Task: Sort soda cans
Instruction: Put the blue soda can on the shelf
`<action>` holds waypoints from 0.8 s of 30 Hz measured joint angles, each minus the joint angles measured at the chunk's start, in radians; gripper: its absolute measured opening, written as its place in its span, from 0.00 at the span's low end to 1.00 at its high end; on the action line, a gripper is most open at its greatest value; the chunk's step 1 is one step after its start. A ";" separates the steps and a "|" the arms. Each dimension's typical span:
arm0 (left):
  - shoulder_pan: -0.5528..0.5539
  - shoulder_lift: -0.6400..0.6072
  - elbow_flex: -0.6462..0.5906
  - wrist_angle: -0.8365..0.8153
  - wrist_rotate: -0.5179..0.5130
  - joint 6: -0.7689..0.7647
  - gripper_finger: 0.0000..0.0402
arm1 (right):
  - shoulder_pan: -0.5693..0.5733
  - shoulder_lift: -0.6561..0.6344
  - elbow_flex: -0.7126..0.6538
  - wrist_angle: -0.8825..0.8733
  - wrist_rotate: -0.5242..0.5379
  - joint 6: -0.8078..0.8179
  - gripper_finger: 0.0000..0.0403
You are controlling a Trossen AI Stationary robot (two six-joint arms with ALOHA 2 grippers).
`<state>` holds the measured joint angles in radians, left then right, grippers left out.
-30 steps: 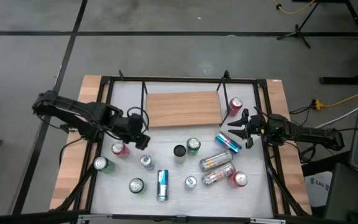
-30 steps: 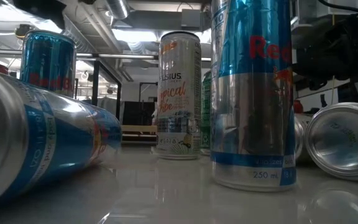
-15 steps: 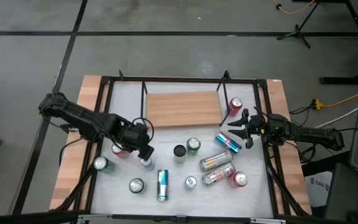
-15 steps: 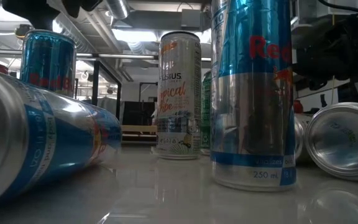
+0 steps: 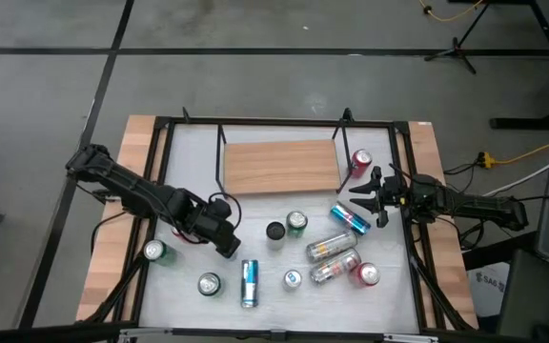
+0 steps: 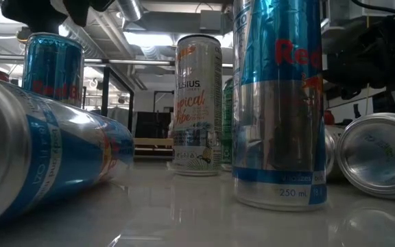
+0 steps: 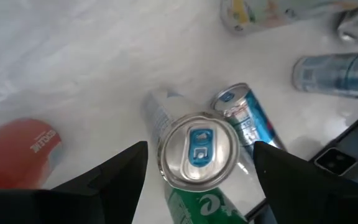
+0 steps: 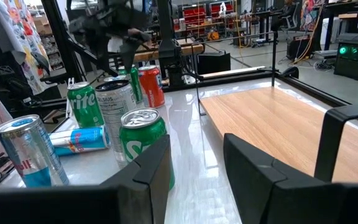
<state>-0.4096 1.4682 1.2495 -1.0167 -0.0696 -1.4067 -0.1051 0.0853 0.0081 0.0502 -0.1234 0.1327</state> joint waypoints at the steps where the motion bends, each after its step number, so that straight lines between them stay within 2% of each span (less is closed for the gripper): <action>1: -0.005 0.008 0.000 0.002 0.000 0.001 0.71 | 0.000 0.000 0.000 -0.001 0.000 0.000 0.34; 10: -0.045 0.053 0.000 0.013 -0.028 0.003 0.71 | 0.000 0.000 0.000 0.000 0.000 0.000 0.34; 24: -0.046 0.165 0.000 0.023 -0.045 0.004 0.71 | 0.000 0.000 0.000 0.000 0.000 0.000 0.34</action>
<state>-0.4553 1.6336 1.2495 -0.9935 -0.1143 -1.4029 -0.1051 0.0853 0.0082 0.0501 -0.1238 0.1326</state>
